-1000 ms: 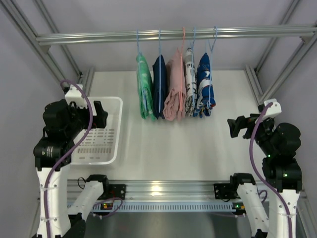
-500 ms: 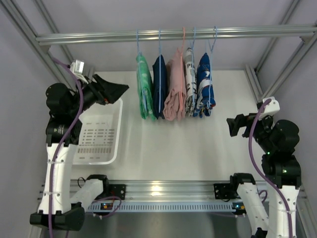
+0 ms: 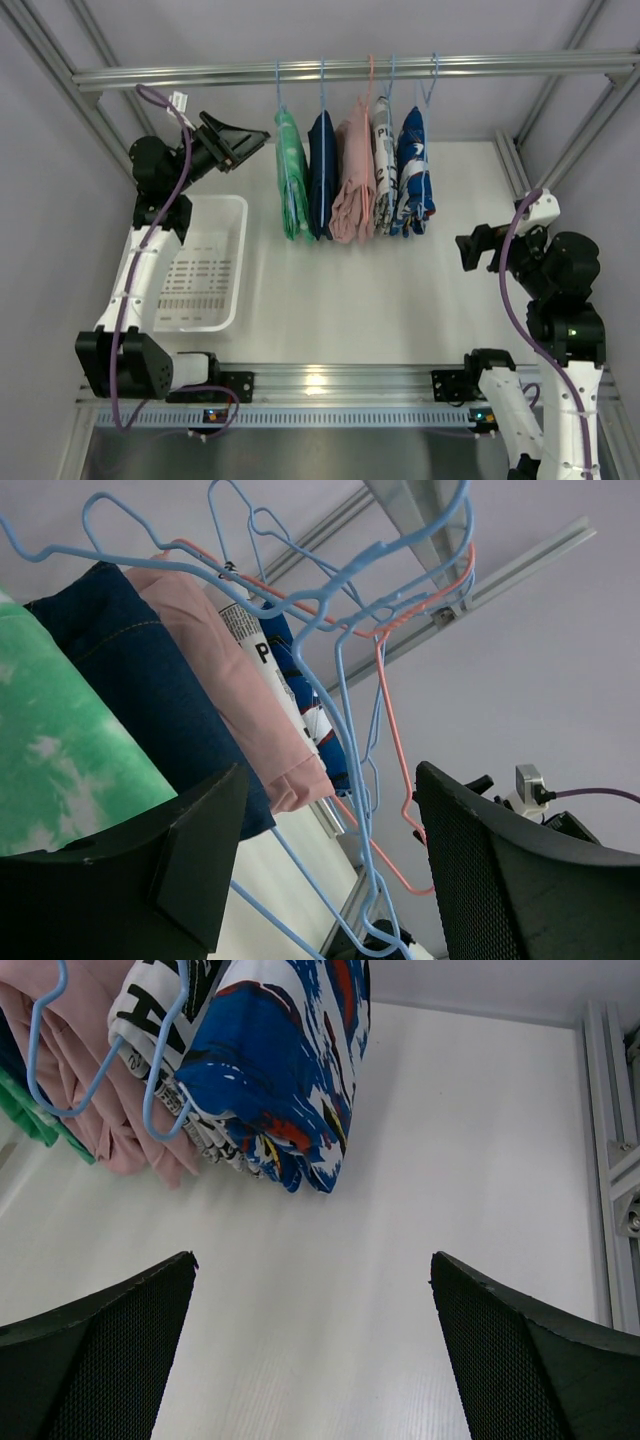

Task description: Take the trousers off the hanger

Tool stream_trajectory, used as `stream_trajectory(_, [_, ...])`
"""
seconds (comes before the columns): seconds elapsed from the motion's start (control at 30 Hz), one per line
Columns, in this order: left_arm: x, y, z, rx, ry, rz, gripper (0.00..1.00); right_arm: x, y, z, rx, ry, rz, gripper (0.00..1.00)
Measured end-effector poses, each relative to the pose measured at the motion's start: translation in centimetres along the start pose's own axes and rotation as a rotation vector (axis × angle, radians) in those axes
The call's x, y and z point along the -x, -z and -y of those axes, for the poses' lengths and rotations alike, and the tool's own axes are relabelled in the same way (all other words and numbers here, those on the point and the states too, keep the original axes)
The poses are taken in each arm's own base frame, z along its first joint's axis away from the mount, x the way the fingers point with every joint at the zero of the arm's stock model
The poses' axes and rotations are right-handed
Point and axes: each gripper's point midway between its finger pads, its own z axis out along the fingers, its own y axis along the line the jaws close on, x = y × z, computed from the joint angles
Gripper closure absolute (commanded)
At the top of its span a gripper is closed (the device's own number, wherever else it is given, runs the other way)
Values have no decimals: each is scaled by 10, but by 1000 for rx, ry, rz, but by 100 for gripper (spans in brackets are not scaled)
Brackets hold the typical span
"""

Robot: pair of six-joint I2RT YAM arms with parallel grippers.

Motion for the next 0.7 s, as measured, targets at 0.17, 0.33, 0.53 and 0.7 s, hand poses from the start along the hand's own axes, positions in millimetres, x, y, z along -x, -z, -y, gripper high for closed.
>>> stream_trajectory(0.17, [-7, -15, -15, -23, 32, -34, 31, -1, -3, 2, -2, -4, -10, 0])
stream_trajectory(0.33, [-22, -21, -9, -73, 36, -73, 34, -1, -5, 2, -2, -5, -14, 1])
stream_trajectory(0.53, [-47, -26, -4, -118, 60, -121, 42, 1, -5, 3, -3, -1, -6, 1])
stream_trajectory(0.7, [-57, -25, -10, -118, 94, -135, 46, 1, -5, 3, -3, 6, -5, 0])
